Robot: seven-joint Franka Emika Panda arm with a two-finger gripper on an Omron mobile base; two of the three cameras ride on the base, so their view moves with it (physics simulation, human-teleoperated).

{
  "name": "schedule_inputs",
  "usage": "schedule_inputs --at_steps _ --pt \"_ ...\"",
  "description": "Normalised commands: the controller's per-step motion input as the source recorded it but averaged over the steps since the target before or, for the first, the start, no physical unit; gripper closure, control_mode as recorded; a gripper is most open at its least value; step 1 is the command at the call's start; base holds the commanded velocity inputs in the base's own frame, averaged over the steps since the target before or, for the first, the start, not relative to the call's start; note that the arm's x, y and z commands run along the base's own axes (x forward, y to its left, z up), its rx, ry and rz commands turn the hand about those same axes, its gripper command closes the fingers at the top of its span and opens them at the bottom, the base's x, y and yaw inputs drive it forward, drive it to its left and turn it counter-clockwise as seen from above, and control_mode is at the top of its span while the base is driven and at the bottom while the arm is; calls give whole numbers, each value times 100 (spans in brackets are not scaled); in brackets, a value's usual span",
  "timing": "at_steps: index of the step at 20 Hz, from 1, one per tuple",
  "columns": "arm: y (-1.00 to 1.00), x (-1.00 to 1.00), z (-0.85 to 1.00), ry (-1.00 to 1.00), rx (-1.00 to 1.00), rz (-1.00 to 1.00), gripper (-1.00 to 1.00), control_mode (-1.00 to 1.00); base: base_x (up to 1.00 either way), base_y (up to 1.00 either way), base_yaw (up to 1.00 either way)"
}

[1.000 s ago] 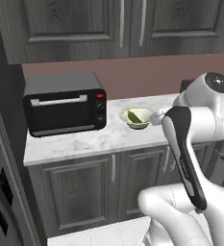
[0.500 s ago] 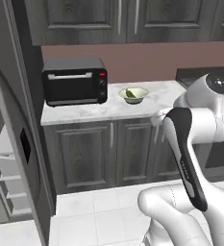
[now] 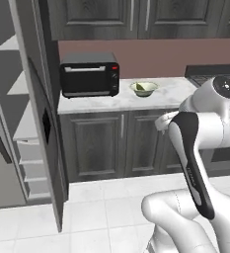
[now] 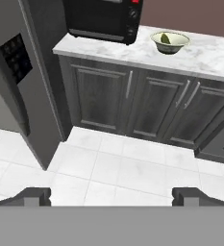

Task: Take the kiwi, cucumber, and lemon wedge from the freezer and place them in the bowl on the counter.

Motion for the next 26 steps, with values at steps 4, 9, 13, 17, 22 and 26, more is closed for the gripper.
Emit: schedule_inputs --at_steps 4,9,13,17,22,26 --pt "0 0 0 0 0 0 -100 100 15 72 0" --pt "0 0 0 0 0 0 -100 100 21 74 0" --pt "0 0 0 0 0 0 -100 100 20 69 0" --pt "0 0 0 0 0 0 -100 100 28 67 0" --pt "0 0 0 0 0 0 -100 100 24 65 -1" --pt "0 0 0 0 0 0 -100 100 41 50 -6"
